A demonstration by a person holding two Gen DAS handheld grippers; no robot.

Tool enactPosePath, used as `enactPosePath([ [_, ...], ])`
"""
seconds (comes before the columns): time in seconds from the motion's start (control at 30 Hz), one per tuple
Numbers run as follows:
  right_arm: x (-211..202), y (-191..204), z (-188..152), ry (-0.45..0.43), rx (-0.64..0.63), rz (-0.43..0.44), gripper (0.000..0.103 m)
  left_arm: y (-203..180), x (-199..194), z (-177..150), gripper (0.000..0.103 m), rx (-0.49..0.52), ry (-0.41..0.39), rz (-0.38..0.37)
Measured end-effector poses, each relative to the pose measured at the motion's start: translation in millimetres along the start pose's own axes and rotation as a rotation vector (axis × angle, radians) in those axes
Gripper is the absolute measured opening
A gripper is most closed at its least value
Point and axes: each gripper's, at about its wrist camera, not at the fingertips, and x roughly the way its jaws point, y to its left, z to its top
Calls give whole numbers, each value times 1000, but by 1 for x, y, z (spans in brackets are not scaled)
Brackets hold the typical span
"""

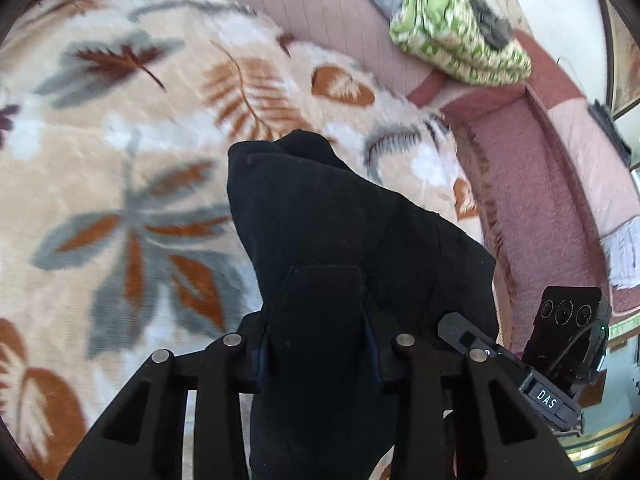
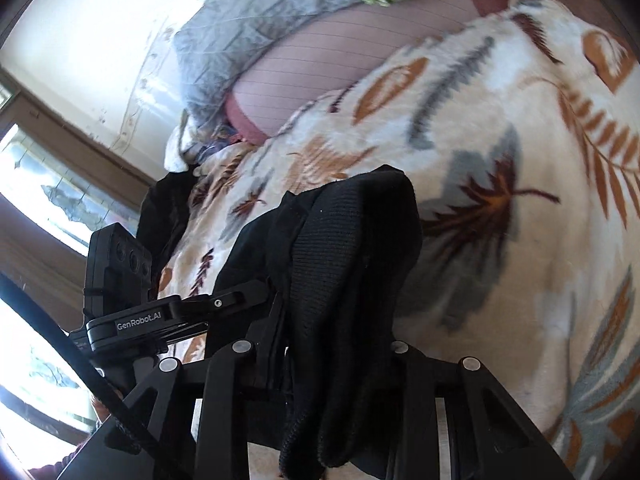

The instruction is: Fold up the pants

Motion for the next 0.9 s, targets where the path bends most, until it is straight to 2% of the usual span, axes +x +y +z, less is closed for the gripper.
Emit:
enactPosePath([
  [0.13, 12, 30, 11, 3, -52, 27, 33, 16, -25, 16, 35, -18, -45, 16],
  [0.33, 50, 65, 35, 17, -99, 25, 33, 32, -36, 53, 35, 1, -95, 105],
  [0.67, 106, 68, 69, 51, -85, -15, 33, 54, -8, 92, 35, 23, -85, 189],
  [0.9, 133, 57, 87, 63, -72, -52, 33, 66, 16, 118, 35, 20, -72, 205],
])
